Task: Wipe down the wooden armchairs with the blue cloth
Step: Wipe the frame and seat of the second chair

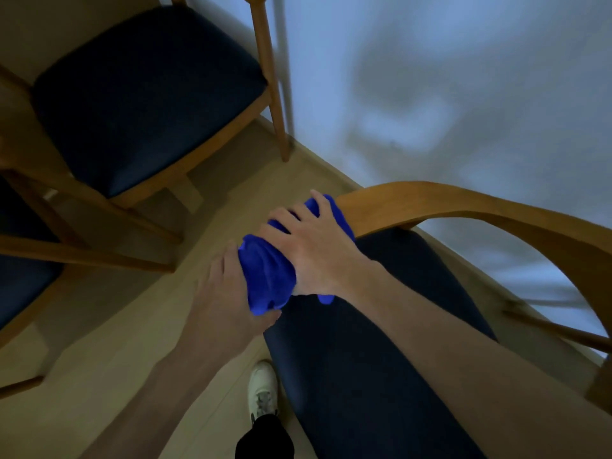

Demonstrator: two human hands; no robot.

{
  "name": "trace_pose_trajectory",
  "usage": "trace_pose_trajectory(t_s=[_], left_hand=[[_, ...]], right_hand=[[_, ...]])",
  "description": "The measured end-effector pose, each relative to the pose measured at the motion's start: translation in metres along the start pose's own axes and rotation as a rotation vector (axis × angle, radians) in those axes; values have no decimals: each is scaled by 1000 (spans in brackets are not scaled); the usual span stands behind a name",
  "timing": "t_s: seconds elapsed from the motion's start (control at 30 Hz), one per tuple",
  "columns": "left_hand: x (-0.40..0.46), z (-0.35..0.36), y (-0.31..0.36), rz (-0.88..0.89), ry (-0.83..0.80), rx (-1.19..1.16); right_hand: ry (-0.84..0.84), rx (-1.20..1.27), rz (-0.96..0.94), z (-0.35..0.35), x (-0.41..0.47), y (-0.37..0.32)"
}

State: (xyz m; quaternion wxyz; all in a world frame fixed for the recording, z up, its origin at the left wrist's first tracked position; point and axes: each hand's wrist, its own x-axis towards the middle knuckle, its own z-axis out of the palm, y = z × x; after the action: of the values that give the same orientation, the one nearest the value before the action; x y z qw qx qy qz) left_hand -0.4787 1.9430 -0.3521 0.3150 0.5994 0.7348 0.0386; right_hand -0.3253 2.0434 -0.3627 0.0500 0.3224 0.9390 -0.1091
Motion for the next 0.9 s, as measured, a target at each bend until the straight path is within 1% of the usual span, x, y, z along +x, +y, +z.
trace_pose_trajectory(t_s=[0.07, 0.13, 0.2, 0.3, 0.37, 0.4, 0.47, 0.5, 0.57, 0.6, 0.67, 0.77, 0.83, 0.9], left_hand=[[14, 3, 24, 69, 71, 141], [33, 3, 54, 92, 90, 222], [57, 2, 85, 119, 64, 217], [95, 6, 124, 249, -6, 210], [115, 15, 147, 318, -69, 238], [122, 21, 156, 329, -97, 265], [129, 30, 158, 335, -71, 318], [130, 32, 153, 355, -28, 317], [122, 31, 132, 406, 49, 298], [115, 28, 118, 401, 65, 305], [98, 20, 87, 319, 42, 318], [60, 10, 35, 161, 49, 215], [34, 5, 11, 79, 32, 255], [22, 6, 8, 29, 59, 310]], right_hand=[[22, 20, 5, 0, -2, 9], [30, 12, 46, 0, -7, 20], [34, -3, 120, -2, -15, 36], [36, 10, 231, -10, -34, 75], [-4, 33, 340, -17, -52, 104], [-33, 54, 431, -20, -63, 118], [-95, 57, 579, -23, -80, 135], [-122, 18, 591, -23, -83, 136], [-123, -74, 544, -22, -78, 126], [-100, -98, 516, -22, -68, 115], [-76, -108, 437, -21, -45, 86], [-65, -47, 274, -14, -15, 36], [-55, -20, 199, -8, -8, 12], [-47, -4, 164, -1, -6, 1]])
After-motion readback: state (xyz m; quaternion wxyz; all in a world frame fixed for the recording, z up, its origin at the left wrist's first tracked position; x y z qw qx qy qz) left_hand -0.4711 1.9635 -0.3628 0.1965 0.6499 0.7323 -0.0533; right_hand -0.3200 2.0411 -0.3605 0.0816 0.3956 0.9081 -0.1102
